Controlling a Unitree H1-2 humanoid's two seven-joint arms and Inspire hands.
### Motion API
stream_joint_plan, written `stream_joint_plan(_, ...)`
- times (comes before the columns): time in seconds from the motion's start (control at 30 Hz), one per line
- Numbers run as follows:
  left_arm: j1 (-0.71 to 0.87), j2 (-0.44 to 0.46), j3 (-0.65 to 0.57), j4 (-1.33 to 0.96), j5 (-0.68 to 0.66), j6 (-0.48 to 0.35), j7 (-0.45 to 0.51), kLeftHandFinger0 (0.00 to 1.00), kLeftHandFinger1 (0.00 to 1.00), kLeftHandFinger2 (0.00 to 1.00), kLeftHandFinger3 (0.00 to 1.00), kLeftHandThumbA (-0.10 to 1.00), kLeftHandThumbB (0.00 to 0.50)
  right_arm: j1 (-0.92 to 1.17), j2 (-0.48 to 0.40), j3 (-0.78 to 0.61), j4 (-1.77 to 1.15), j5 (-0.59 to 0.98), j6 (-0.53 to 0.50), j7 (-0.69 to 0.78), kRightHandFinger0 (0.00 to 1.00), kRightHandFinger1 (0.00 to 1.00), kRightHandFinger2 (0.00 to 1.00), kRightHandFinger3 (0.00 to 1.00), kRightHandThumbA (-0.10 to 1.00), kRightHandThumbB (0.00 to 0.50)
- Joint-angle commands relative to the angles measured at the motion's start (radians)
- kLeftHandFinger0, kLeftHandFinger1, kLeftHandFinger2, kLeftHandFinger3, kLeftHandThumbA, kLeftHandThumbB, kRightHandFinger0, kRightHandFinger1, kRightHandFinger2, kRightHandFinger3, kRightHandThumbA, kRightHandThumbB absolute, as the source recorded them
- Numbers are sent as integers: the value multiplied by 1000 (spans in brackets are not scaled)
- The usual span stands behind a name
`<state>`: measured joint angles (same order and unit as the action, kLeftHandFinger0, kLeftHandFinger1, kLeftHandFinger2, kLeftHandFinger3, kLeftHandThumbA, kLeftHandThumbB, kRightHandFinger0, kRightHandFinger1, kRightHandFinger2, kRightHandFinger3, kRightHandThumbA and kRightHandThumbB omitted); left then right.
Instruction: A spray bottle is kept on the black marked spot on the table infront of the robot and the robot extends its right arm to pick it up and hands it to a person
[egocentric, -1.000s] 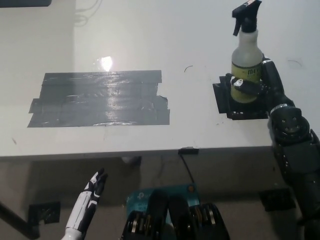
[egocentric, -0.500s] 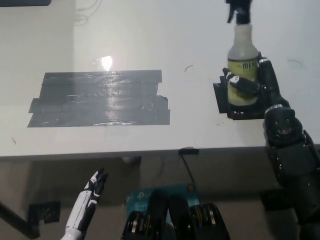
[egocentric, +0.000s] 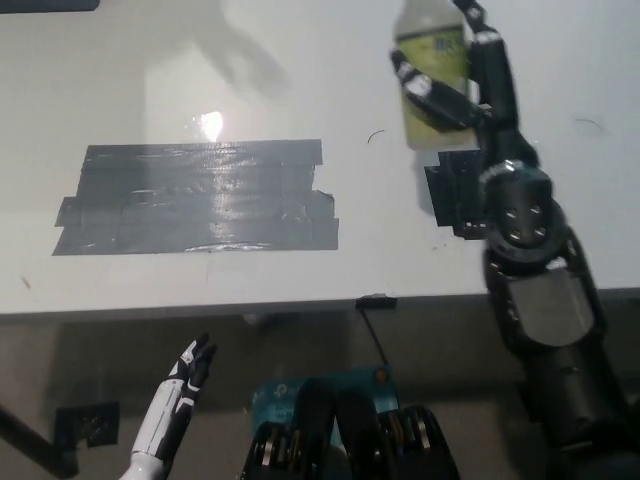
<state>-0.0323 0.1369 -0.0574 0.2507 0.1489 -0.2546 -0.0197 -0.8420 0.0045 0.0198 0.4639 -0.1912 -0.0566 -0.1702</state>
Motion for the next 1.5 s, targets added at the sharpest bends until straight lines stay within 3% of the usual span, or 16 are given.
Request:
stream_joint_plan(0.0, -14, 14, -6, -32, 9, -9, -9, 1000, 994, 986, 1000, 1000, 500, -99, 56, 14, 15, -23, -47, -61, 148, 539, 904, 920, -100, 143)
stream_joint_plan(0.13, -14, 15, -6, -35, 12, -6, -8, 1000, 990, 986, 1000, 1000, 500, -88, 80, 26, 50, -43, -29, -76, 84, 499, 880, 896, -100, 140)
stream_joint_plan(0.27, -19, 18, -8, -40, 3, -5, -17, 1000, 992, 977, 1000, 1000, 500, -71, 102, 19, 125, -32, -7, -81, 43, 470, 871, 954, -100, 121)
stream_joint_plan(0.37, -20, 17, -5, -40, -7, -7, -20, 1000, 995, 963, 1000, 1000, 491, -65, 109, 4, 217, -13, -39, -95, 0, 385, 833, 947, -100, 106)
stream_joint_plan(0.53, -16, 20, -7, -43, -2, -7, -19, 1000, 984, 955, 1000, 1000, 488, -60, 102, -2, 322, -16, -66, -121, 27, 462, 884, 959, -100, 118)
stream_joint_plan(0.8, -19, 22, -11, -32, 2, -11, -17, 1000, 971, 945, 1000, 1000, 491, -57, 92, -23, 414, 10, -112, -138, 61, 480, 869, 918, -100, 131)
stream_joint_plan(0.83, -19, 22, -12, -35, 4, -8, -17, 1000, 957, 942, 1000, 1000, 493, -56, 91, -23, 408, 9, -115, -139, 137, 534, 900, 950, 27, 199)
stream_joint_plan(0.87, -20, 22, -12, -35, 5, -7, -16, 1000, 957, 942, 1000, 1000, 493, -57, 90, -23, 407, 8, -118, -140, 137, 534, 900, 950, 27, 199)
stream_joint_plan(0.9, -21, 22, -12, -35, 6, -7, -16, 1000, 955, 940, 1000, 1000, 498, -55, 89, -22, 399, 10, -119, -135, 251, 604, 930, 989, 185, 251)
stream_joint_plan(0.93, -23, 23, -14, -34, 10, -6, -16, 1000, 965, 943, 1000, 1000, 499, -44, 82, -12, 362, 16, -115, -93, 496, 850, 1000, 1000, 388, 370)
stream_joint_plan(0.97, -22, 22, -14, -32, 8, -2, -17, 1000, 983, 948, 1000, 1000, 500, -33, 73, -8, 322, 56, -108, -1, 1000, 1000, 1000, 1000, 597, 446)
stream_joint_plan(1.03, -23, 19, -14, -32, 1, 4, -19, 1000, 987, 950, 1000, 1000, 500, -26, 55, 5, 293, 89, -113, 93, 1000, 1000, 1000, 1000, 693, 489)
stream_joint_plan(1.13, -25, 22, -16, -31, 9, 0, -16, 1000, 974, 932, 1000, 1000, 498, -3, 19, 42, 170, 68, -58, 141, 1000, 1000, 1000, 1000, 867, 500)
stream_joint_plan(1.17, -25, 23, -16, -32, 8, 2, -17, 1000, 977, 934, 1000, 1000, 498, 9, 12, 44, 116, 85, -47, 158, 1000, 1000, 1000, 1000, 836, 500)
stream_joint_plan(1.37, -16, 27, -20, -38, 6, 5, -24, 1000, 982, 958, 1000, 1000, 495, 95, -42, 53, -218, 82, 4, 176, 1000, 1000, 1000, 1000, 886, 500)
stream_joint_plan(1.47, -10, 29, -20, -49, 8, 11, -23, 1000, 983, 958, 1000, 1000, 500, 151, -83, 54, -443, 84, 80, 207, 1000, 1000, 1000, 1000, 915, 486)
